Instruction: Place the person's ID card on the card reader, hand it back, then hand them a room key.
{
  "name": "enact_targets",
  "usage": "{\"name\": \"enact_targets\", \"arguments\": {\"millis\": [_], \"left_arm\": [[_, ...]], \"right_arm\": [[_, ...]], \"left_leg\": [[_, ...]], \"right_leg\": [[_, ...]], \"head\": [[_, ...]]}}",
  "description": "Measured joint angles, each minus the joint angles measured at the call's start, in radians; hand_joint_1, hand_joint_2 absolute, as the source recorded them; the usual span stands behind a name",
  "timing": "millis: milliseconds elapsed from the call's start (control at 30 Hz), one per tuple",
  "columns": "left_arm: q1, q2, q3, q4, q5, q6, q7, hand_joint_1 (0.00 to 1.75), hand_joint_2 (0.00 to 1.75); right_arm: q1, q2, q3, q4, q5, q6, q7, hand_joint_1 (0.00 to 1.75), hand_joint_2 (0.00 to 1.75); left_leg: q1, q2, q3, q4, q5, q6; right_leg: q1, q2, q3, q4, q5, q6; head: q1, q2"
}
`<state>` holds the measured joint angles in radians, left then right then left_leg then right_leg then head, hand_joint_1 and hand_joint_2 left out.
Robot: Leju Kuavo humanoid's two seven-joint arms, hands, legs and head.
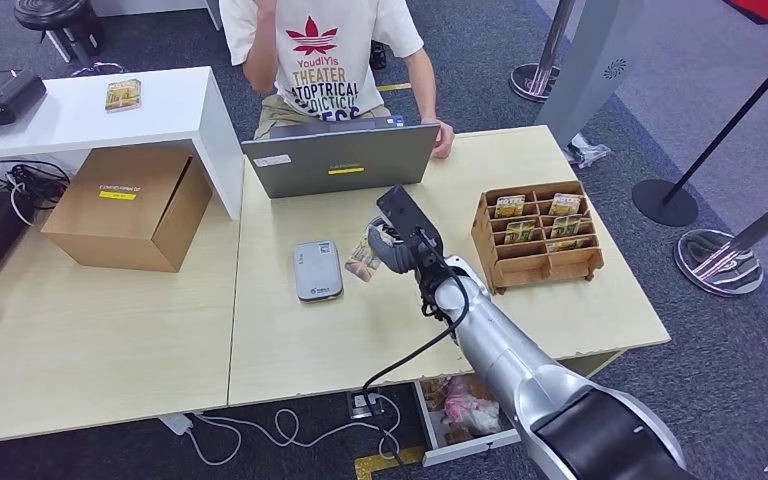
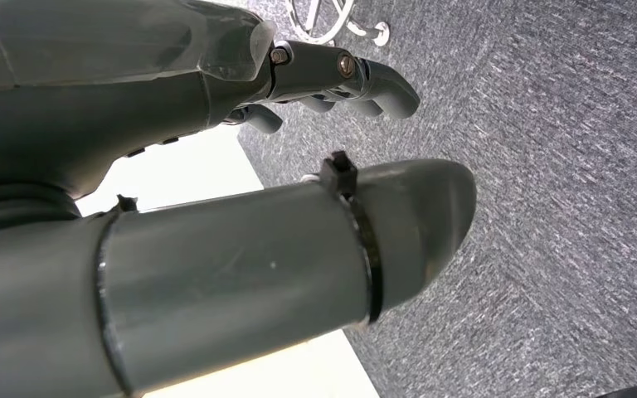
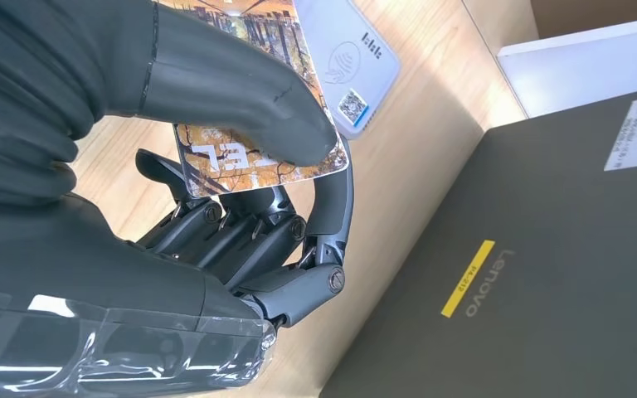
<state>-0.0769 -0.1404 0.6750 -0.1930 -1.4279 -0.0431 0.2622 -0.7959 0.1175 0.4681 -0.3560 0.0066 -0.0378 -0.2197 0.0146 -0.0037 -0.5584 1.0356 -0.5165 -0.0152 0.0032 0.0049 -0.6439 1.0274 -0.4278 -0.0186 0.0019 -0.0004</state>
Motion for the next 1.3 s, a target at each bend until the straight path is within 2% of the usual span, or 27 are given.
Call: {"name": "enact_targets", "arguments": {"millis": [300, 467, 1000, 1300], "left_arm": [[0.000, 0.001, 0.000, 0.000, -0.006, -0.003, -0.001, 0.00, 0.00], [-0.001, 0.001, -0.001, 0.000, -0.015, -0.013, -0.004, 0.00, 0.00], [-0.009, 0.001, -0.009, 0.000, -0.035, -0.030, -0.004, 0.00, 0.00], [-0.013, 0.001, -0.009, 0.000, -0.034, -0.030, 0.002, 0.00, 0.00]], "right_arm": [[-0.028, 0.000, -0.013, -0.023, 0.005, -0.008, -0.032, 1.75, 1.75], [-0.047, 0.000, -0.019, -0.037, 0.035, -0.058, -0.045, 1.75, 1.75], [-0.098, 0.000, -0.013, -0.053, 0.165, -0.181, -0.032, 1.75, 1.75], [-0.115, 0.003, 0.002, -0.064, 0.228, -0.205, -0.021, 1.75, 1.75]], "left_leg": [[0.000, 0.000, 0.000, 0.000, 0.000, 0.000], [0.000, 0.000, 0.000, 0.000, 0.000, 0.000], [0.000, 0.000, 0.000, 0.000, 0.000, 0.000], [0.000, 0.000, 0.000, 0.000, 0.000, 0.000]], "right_leg": [[0.000, 0.000, 0.000, 0.000, 0.000, 0.000], [0.000, 0.000, 0.000, 0.000, 0.000, 0.000], [0.000, 0.000, 0.000, 0.000, 0.000, 0.000], [0.000, 0.000, 0.000, 0.000, 0.000, 0.000]], "head": [[0.000, 0.000], [0.000, 0.000], [0.000, 0.000], [0.000, 0.000]]}}
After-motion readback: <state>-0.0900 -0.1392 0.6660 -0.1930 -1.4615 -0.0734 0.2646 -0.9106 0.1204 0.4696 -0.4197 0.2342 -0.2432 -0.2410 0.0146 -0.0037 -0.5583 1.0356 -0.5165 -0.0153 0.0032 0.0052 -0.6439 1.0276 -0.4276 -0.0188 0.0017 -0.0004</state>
